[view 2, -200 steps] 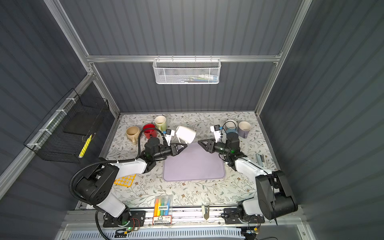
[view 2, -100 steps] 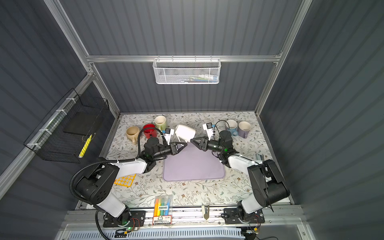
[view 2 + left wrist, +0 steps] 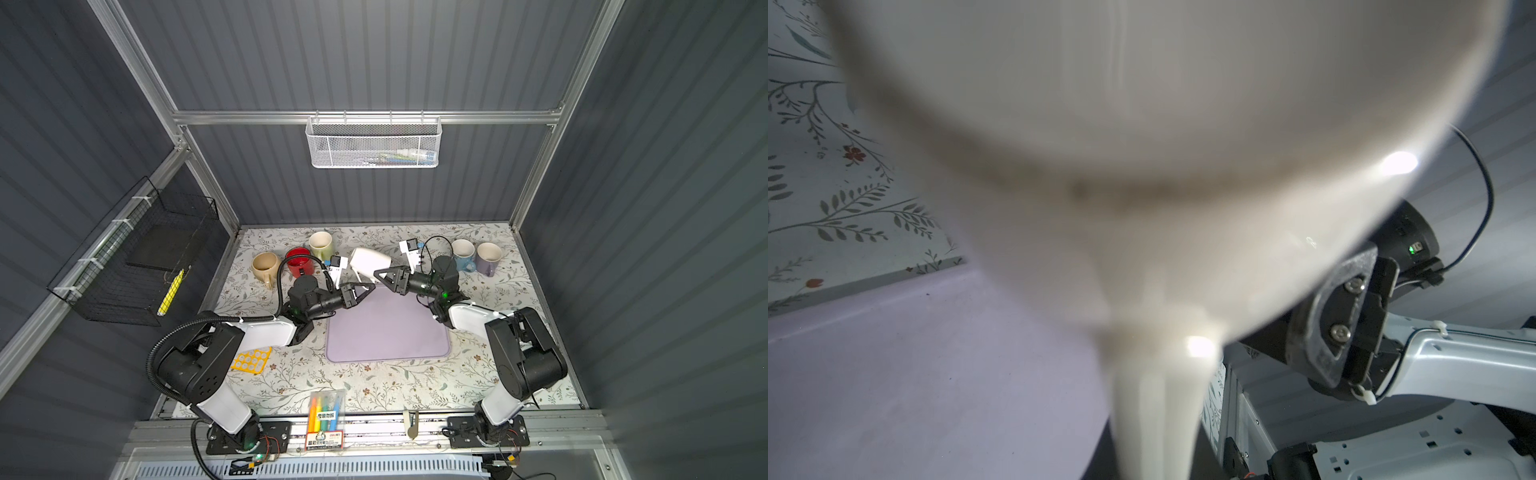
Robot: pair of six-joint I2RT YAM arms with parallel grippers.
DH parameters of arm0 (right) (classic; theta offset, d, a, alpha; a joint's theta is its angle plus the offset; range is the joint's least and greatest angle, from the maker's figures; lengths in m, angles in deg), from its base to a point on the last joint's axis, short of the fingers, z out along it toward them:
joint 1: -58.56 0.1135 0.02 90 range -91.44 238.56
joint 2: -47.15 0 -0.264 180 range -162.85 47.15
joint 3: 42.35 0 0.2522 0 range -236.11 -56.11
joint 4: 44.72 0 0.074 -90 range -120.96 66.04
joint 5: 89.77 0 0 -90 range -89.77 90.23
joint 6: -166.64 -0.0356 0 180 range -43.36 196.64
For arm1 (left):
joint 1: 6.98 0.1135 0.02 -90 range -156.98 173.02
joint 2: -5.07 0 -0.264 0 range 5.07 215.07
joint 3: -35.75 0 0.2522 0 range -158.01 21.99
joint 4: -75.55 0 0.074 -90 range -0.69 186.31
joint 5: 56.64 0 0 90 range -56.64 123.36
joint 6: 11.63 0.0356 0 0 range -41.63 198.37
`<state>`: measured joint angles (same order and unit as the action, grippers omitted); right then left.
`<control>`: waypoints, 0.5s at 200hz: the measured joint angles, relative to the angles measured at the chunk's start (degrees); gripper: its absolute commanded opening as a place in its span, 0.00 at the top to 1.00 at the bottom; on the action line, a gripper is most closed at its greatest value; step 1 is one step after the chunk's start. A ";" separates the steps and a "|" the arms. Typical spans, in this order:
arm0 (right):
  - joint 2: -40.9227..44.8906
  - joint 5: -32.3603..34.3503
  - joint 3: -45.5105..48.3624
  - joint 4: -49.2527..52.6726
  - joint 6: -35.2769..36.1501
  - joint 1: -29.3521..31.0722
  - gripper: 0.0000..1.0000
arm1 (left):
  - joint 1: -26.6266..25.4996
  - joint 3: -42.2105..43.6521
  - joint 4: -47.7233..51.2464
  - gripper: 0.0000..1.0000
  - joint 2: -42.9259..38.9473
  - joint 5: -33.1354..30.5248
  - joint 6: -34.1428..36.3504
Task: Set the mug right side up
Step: 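Close the right gripper on the white mug's body while the left gripper holds it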
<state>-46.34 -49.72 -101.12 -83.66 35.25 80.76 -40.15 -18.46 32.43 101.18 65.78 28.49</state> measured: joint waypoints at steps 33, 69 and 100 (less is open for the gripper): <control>-0.92 0.04 -0.22 -1.31 -1.03 0.20 0.68 | -0.02 0.50 -2.23 0.93 0.83 0.00 -0.83; -2.14 0.04 -0.79 -2.19 -2.54 0.20 0.73 | 0.00 0.96 -4.48 0.90 1.84 -0.02 -1.84; -2.58 -0.24 -0.81 -3.67 -3.72 0.20 0.75 | 0.00 1.36 -5.95 0.88 2.08 0.02 -2.67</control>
<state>-48.92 -49.96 -101.93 -87.34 31.53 80.96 -40.15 -17.10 26.49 103.26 65.80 25.82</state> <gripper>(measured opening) 0.252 0.160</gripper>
